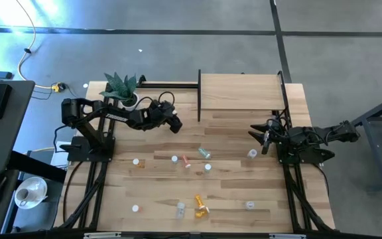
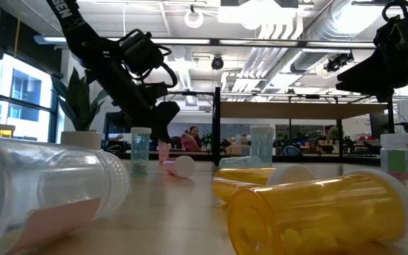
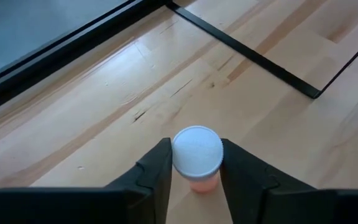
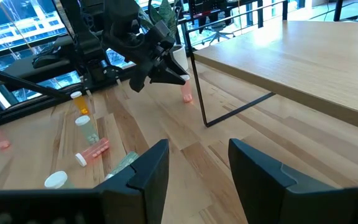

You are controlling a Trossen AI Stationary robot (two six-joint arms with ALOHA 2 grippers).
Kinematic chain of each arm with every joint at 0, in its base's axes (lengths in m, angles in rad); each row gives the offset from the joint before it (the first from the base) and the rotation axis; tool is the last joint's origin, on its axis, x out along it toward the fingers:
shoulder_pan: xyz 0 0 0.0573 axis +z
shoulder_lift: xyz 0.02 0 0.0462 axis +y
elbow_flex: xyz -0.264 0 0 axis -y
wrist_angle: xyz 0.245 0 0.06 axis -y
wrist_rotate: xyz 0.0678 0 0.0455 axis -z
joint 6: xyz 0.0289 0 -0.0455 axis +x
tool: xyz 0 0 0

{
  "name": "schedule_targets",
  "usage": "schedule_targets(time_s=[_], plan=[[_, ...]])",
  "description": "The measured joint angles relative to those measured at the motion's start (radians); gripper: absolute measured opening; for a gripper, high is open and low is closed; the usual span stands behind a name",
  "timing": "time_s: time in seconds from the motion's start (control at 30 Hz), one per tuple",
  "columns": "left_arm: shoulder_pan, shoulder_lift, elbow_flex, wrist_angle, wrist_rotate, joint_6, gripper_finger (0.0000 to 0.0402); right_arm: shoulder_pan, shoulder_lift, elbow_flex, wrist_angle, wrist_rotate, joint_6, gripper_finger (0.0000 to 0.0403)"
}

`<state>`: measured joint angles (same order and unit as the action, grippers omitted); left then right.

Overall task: Pick and place medicine bottles onto shelf by color
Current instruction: Put the top red pill bottle on the shelf

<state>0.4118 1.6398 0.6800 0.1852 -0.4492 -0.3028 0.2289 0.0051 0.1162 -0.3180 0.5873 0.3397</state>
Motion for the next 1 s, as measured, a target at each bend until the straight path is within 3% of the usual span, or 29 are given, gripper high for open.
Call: schedule_targets(time_s=[0.33, 0.6, 0.7, 1.0], plan=[[0.0, -0.07, 0.176, -0.015, -0.012, 0.159, 0.0108, 0.0, 0.0, 0.0, 0.0, 0.0, 0.0, 0.0158], [0.007, -0.103, 0.466, -0.272, -0.15, 0.278, 0.0107, 0.0, 0.0, 0.0, 0.0, 0.0, 0.0, 0.0158], [0.009, -0.103, 0.57, -0.33, -0.158, 0.312, 0.0108, 0.0, 0.0, 0.0, 0.0, 0.0, 0.0, 0.0158], [0.04, -0.022, 0.811, -0.388, 0.014, 0.455, 0.0107, 0.0, 0.0, 0.0, 0.0, 0.0, 0.0, 0.0158]])
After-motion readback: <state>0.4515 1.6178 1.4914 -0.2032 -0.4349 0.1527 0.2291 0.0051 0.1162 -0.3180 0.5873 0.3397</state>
